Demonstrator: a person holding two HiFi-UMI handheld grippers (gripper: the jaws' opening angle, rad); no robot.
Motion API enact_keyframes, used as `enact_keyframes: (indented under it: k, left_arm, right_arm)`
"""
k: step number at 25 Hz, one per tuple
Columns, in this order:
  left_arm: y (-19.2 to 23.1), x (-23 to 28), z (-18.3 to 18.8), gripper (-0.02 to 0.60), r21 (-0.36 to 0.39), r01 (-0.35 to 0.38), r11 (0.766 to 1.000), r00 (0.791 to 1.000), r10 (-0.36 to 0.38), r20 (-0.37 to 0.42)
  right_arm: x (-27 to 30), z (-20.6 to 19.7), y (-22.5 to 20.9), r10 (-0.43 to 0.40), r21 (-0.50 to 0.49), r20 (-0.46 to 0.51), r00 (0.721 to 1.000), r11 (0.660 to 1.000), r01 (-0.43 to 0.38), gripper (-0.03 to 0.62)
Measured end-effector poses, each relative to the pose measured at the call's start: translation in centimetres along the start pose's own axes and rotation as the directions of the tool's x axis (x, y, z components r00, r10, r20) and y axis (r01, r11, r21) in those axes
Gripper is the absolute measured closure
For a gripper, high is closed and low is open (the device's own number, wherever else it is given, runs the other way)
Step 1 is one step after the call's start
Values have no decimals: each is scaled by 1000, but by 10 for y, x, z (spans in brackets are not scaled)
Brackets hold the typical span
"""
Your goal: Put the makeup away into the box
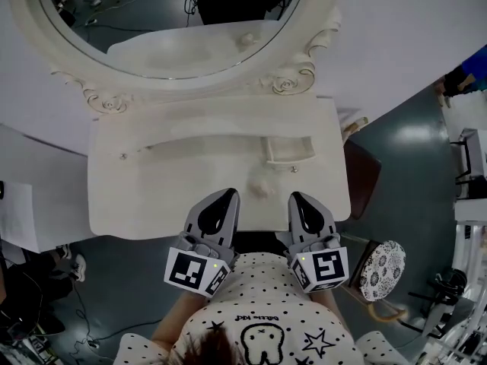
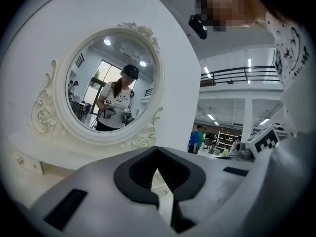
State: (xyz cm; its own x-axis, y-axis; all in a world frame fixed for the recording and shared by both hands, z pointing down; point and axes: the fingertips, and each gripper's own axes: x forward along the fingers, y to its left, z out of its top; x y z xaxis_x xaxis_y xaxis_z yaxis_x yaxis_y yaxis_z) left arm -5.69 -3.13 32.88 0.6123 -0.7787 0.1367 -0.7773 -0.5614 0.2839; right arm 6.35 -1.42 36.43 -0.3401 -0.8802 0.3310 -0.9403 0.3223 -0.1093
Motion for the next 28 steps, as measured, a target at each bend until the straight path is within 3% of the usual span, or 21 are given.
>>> enact_keyframes:
  k: [8, 11, 21, 28]
  left_arm:
    - [12, 9, -14, 586, -21, -9, 1000, 999, 8, -49]
    - [17, 12, -27, 586, -43, -20, 999, 996, 16, -84]
    - [29, 30, -82, 586, -116, -48, 992, 983, 27, -181]
    - [24, 34, -101, 586, -140, -56, 989, 976, 24, -215]
  right_arm:
    - [24, -18, 0, 6, -11, -97, 995, 1000, -7, 583]
    - [40, -35, 6, 49, -5, -163, 985, 999, -50, 511]
    - [93, -115, 8, 112, 6, -382, 917, 993, -119, 396]
    - [105, -160, 6, 124, 26, -481, 868, 991, -128, 385]
